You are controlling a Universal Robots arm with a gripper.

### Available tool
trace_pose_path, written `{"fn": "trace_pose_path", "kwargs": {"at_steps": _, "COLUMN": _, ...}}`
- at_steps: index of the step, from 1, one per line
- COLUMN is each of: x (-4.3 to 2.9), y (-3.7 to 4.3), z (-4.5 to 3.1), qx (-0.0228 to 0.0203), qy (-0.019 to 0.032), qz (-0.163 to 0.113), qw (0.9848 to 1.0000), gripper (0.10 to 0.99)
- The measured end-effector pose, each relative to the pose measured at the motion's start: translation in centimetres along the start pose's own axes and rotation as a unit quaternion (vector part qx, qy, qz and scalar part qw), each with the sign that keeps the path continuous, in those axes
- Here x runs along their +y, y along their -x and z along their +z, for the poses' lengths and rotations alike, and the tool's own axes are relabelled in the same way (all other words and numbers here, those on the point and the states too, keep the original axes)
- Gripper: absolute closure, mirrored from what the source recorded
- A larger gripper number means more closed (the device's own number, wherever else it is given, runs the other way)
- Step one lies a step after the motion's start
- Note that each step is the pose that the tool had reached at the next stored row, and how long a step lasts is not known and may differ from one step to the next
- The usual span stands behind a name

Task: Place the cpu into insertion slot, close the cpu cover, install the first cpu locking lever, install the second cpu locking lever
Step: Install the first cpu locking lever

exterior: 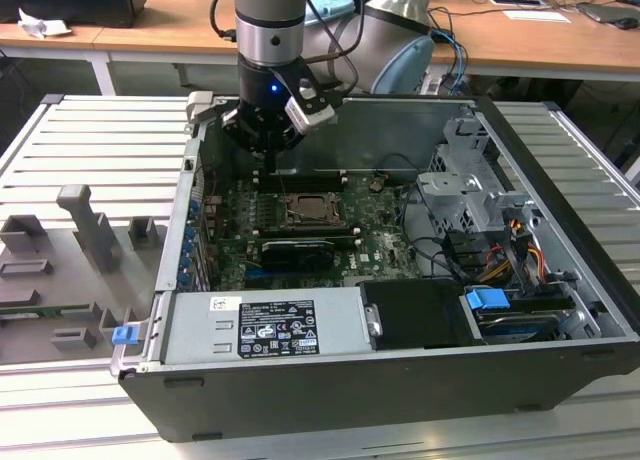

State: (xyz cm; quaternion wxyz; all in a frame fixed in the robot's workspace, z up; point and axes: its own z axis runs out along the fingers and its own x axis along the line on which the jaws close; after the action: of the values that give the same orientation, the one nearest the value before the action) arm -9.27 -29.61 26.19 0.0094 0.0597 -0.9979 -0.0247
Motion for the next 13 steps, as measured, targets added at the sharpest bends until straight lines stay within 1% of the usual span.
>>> {"fn": "trace_pose_path", "kwargs": {"at_steps": 8, "x": 0.07, "y": 0.14, "z": 0.02, "qx": -0.0001, "qy": 0.0000, "qz": 0.002, "qw": 1.0000, "gripper": 0.980}}
{"fn": "trace_pose_path", "kwargs": {"at_steps": 13, "x": 0.05, "y": 0.86, "z": 0.01, "qx": -0.0002, "qy": 0.0001, "qz": 0.004, "qw": 1.0000, "gripper": 0.980}}
